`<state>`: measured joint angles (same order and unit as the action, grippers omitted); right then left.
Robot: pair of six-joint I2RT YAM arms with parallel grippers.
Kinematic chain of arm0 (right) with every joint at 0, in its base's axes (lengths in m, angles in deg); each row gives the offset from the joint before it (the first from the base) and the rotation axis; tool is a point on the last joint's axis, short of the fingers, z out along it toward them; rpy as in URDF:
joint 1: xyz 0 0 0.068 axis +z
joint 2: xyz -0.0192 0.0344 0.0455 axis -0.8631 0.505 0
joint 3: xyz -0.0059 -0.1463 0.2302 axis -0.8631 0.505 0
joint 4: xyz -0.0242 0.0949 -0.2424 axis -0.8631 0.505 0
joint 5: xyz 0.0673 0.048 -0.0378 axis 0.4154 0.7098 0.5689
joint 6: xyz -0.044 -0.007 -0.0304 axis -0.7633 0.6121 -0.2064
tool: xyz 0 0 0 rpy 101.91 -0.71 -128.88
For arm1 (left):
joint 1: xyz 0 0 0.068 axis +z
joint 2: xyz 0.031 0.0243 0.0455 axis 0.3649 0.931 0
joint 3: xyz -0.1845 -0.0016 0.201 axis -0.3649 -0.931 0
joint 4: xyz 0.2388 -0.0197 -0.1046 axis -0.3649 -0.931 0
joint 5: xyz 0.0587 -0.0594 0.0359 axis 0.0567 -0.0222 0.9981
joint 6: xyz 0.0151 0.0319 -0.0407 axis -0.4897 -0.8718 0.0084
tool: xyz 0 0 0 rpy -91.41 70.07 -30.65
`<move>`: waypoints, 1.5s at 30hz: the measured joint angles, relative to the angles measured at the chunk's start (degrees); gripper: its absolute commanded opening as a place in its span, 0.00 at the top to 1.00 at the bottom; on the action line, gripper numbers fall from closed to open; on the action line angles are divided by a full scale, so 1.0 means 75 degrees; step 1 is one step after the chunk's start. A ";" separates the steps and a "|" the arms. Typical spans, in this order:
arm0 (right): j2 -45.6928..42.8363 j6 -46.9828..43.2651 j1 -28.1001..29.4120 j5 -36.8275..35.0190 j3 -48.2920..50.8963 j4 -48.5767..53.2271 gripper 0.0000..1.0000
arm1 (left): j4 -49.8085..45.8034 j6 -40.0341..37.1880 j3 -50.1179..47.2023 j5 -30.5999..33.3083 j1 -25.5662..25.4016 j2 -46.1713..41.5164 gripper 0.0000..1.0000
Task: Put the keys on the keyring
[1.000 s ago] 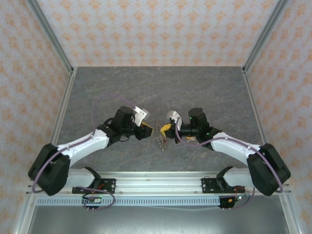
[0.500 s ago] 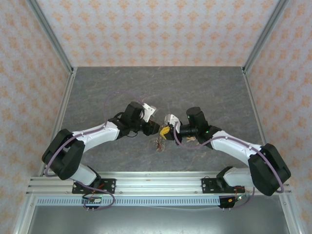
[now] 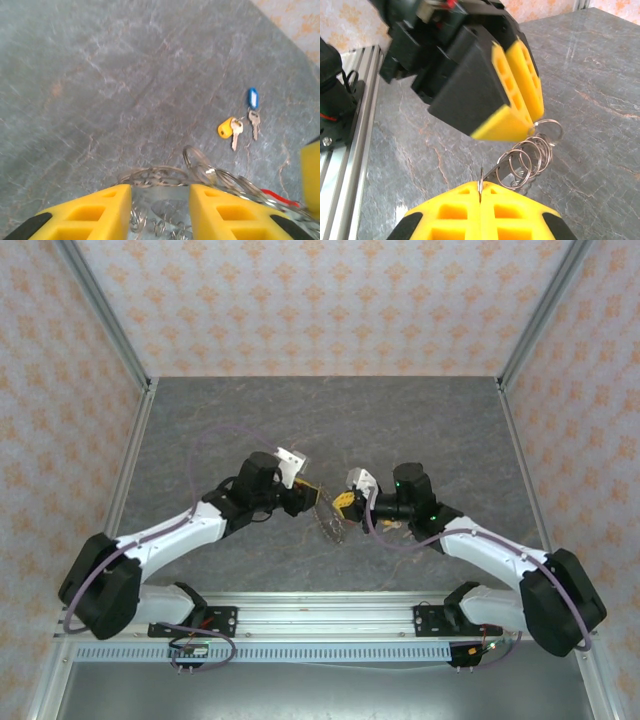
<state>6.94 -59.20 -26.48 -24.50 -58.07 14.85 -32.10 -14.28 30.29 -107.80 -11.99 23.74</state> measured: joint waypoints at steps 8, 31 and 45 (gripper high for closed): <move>0.0912 0.1113 -0.0134 0.0388 0.0096 -0.1230 1.00 | 0.0076 -0.0224 -0.0085 0.0026 -0.0003 -0.0388 0.64; 0.0938 -0.1297 -0.0044 0.0647 -0.0670 0.1014 1.00 | 0.0458 0.0414 0.0149 -0.0944 -0.0082 0.1600 0.65; 0.0758 -0.1408 0.0277 -0.0405 -0.1976 0.4103 1.00 | 0.0452 0.0411 0.0233 -0.0603 -0.0102 0.1612 0.63</move>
<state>12.63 -69.75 -24.40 -27.54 -72.89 45.62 -28.71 -11.20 32.04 -112.32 -12.75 35.83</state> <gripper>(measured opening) 0.043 0.352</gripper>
